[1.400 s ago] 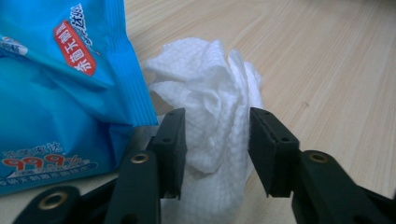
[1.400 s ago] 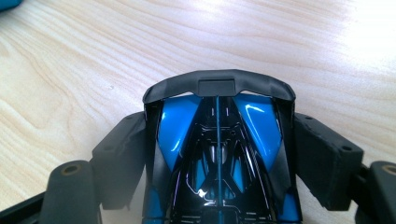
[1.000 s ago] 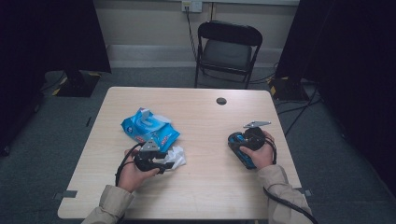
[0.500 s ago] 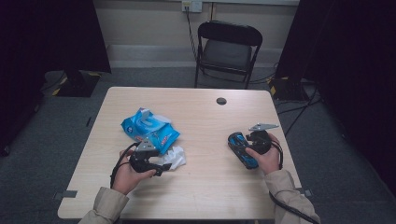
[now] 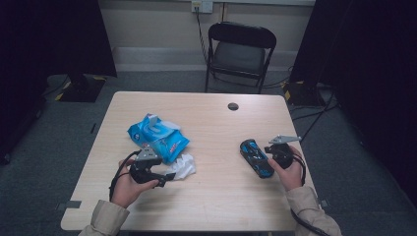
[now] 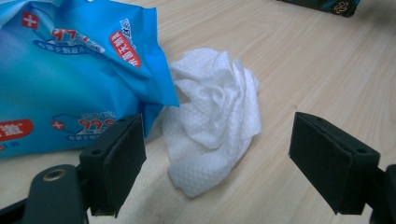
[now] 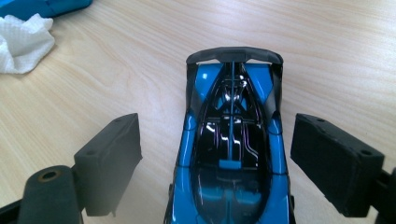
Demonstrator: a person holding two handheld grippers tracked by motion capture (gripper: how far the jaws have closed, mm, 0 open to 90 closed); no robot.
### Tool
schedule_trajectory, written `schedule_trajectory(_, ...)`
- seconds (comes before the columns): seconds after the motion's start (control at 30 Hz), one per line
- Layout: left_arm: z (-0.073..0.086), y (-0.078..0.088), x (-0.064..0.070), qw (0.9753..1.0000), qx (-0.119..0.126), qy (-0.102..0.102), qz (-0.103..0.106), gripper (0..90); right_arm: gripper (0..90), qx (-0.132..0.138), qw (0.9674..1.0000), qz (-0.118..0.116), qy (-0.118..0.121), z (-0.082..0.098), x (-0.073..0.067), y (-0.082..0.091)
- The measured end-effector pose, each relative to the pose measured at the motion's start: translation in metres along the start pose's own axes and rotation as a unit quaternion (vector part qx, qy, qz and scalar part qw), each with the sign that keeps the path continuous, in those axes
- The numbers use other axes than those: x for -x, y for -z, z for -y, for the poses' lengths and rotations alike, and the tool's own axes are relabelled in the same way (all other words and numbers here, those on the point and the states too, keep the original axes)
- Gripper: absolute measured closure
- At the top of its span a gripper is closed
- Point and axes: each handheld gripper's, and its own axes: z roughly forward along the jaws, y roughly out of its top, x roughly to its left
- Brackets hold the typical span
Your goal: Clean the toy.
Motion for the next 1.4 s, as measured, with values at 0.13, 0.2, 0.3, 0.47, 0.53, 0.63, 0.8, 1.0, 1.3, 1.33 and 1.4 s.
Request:
schedule_trajectory(0.13,0.002,0.006,-0.001,1.0000,0.001,0.001,-0.002,17.7,16.0,0.000,1.0000,0.000,0.006,0.004,0.000,0.006)
schedule_trajectory(0.2,0.003,0.008,-0.003,1.0000,0.003,0.003,-0.005,17.5,15.8,0.000,1.0000,0.001,0.009,0.006,0.000,0.008)
schedule_trajectory(0.3,0.006,0.012,-0.004,0.9999,0.005,0.008,-0.006,16.9,15.9,-0.002,1.0000,0.000,0.010,0.010,0.000,0.011)
schedule_trajectory(0.47,0.011,0.018,-0.007,0.9999,0.001,0.008,-0.008,16.7,15.8,0.000,0.9999,-0.001,0.011,0.015,0.000,0.017)
schedule_trajectory(0.53,0.013,0.019,-0.008,0.9999,0.006,0.008,-0.009,16.8,16.0,0.003,0.9999,-0.004,0.009,0.017,0.000,0.019)
schedule_trajectory(0.63,0.014,0.021,-0.008,0.9999,0.007,0.011,-0.008,16.8,16.4,0.007,0.9999,-0.010,0.008,0.018,-0.001,0.022)
schedule_trajectory(0.8,0.019,0.027,-0.012,0.9998,0.006,0.015,-0.010,16.8,16.5,0.005,0.9997,-0.018,0.016,0.024,-0.004,0.026)
schedule_trajectory(1.0,0.025,0.031,-0.016,0.9997,0.003,0.018,-0.015,16.8,16.5,0.009,0.9994,-0.031,0.007,0.031,-0.003,0.032)
schedule_trajectory(1.3,0.033,0.033,-0.019,0.9997,-0.013,0.012,-0.014,17.1,16.6,0.005,0.9997,-0.023,0.009,0.043,0.001,0.042)
schedule_trajectory(1.33,0.033,0.033,-0.019,0.9997,-0.013,0.012,-0.014,17.0,16.6,0.006,0.9997,-0.024,0.008,0.044,0.002,0.043)
schedule_trajectory(1.4,0.034,0.034,-0.019,0.9998,-0.011,0.011,-0.014,17.0,16.5,0.006,0.9997,-0.023,0.010,0.045,0.002,0.044)
